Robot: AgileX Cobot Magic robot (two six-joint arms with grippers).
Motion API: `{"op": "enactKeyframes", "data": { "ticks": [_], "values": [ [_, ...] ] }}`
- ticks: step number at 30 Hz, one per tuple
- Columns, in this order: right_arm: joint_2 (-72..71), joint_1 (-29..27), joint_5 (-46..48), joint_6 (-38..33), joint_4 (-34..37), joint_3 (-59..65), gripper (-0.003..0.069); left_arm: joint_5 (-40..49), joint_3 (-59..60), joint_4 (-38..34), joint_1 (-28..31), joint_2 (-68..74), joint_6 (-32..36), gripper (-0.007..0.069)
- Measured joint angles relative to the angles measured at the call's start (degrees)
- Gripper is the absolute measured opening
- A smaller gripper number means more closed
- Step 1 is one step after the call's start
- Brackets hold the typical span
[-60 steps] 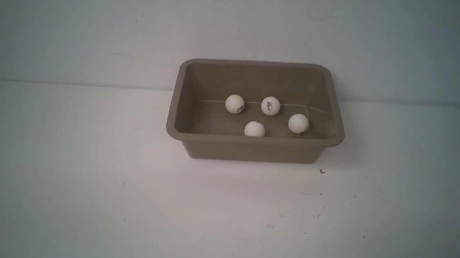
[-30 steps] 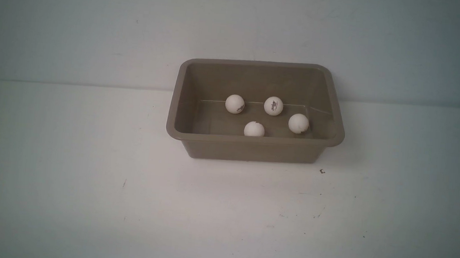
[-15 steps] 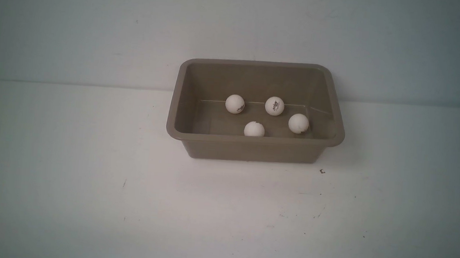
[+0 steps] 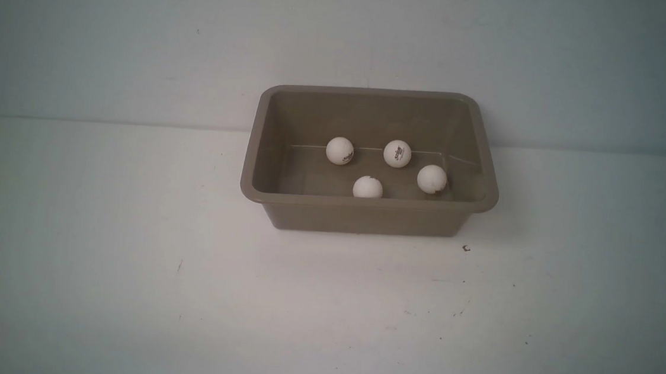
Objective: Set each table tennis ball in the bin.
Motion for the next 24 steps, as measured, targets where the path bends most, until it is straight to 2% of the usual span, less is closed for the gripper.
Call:
{"op": "enactKeyframes", "data": {
  "ticks": [5, 9, 13, 19, 22, 24],
  "values": [
    [-0.6, -2.7, 0.5, 0.0, -4.2, 0.0, 0.0495, 0.0, 0.0, 0.0, 0.0, 0.0, 0.0, 0.0258],
    [-5.3, -4.0, 1.1, 0.0, -10.5, 0.0, 0.0495, 0.0, 0.0, 0.0, 0.0, 0.0, 0.0, 0.0258],
    [-9.9, -4.8, 1.3, 0.9, -12.2, 0.0, 0.0495, -0.1, 0.0, 0.0, 0.0, 0.0, 0.0, 0.0258],
    [-11.1, -5.3, -0.1, 7.2, -10.8, 0.0, 0.0495, -0.1, 0.0, 0.0, 0.0, 0.0, 0.0, 0.0258],
    [-11.2, -5.5, -6.7, 14.6, -9.0, 0.0, 0.0495, -0.1, 0.0, 0.0, 0.0, 0.0, 0.0, 0.0258],
    [-11.2, -5.5, -9.8, 16.4, -8.8, 0.0, 0.0495, -0.1, 0.0, 0.0, 0.0, 0.0, 0.0, 0.0258]
  ]
}}
